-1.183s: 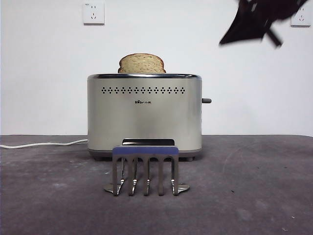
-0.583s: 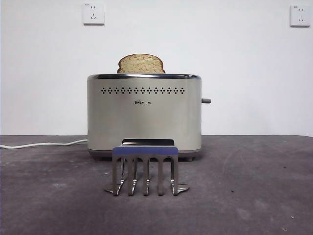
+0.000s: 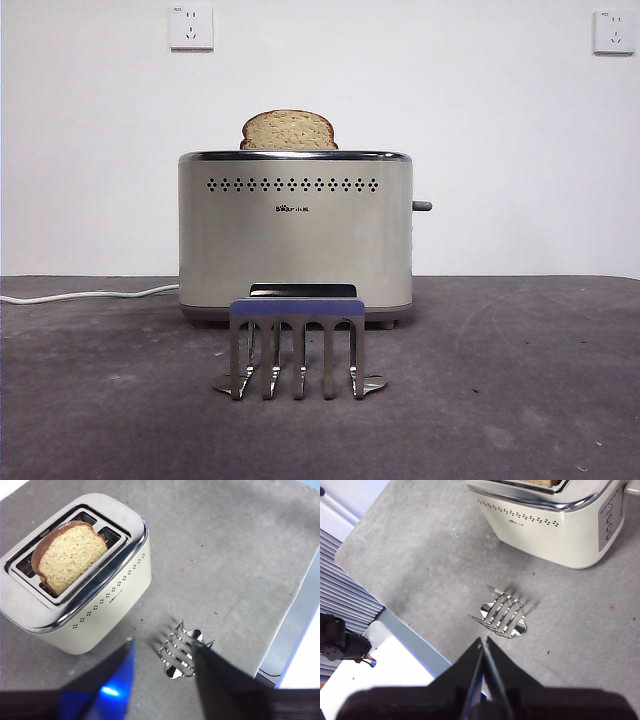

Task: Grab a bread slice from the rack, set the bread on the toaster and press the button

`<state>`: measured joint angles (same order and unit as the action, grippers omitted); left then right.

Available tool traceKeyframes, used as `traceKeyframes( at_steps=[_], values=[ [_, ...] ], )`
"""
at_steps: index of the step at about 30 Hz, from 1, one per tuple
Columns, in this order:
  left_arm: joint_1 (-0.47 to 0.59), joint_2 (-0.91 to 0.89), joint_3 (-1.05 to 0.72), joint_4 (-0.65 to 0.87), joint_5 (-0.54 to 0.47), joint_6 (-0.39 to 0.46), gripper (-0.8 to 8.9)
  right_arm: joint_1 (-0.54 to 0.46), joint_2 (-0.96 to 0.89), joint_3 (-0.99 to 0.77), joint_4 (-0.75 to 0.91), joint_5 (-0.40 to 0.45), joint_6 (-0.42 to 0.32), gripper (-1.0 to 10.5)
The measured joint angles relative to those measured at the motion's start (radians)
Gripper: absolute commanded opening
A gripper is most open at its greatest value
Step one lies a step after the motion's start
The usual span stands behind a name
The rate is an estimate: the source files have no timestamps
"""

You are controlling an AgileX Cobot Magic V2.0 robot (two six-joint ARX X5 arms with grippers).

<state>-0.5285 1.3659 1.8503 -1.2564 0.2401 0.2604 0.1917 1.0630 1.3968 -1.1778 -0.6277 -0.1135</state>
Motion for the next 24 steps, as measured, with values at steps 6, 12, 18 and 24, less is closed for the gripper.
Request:
traceKeyframes(
  at_steps=[6, 12, 18, 24],
  values=[
    [0.0, 0.0, 0.0, 0.0, -0.001, 0.0, -0.04, 0.0, 0.0, 0.0, 0.0, 0.001, 0.0, 0.0],
    [0.0, 0.0, 0.0, 0.0, -0.001, -0.001, -0.04, -0.002, 0.0, 0.0, 0.0, 0.003, 0.0, 0.0],
    [0.0, 0.0, 0.0, 0.01, -0.001, -0.001, -0.04, -0.002, 0.0, 0.0, 0.0, 0.003, 0.0, 0.0],
    [0.002, -0.002, 0.0, 0.01, -0.006, 0.0, -0.04, -0.002, 0.0, 0.0, 0.0, 0.003, 0.0, 0.0]
  ],
)
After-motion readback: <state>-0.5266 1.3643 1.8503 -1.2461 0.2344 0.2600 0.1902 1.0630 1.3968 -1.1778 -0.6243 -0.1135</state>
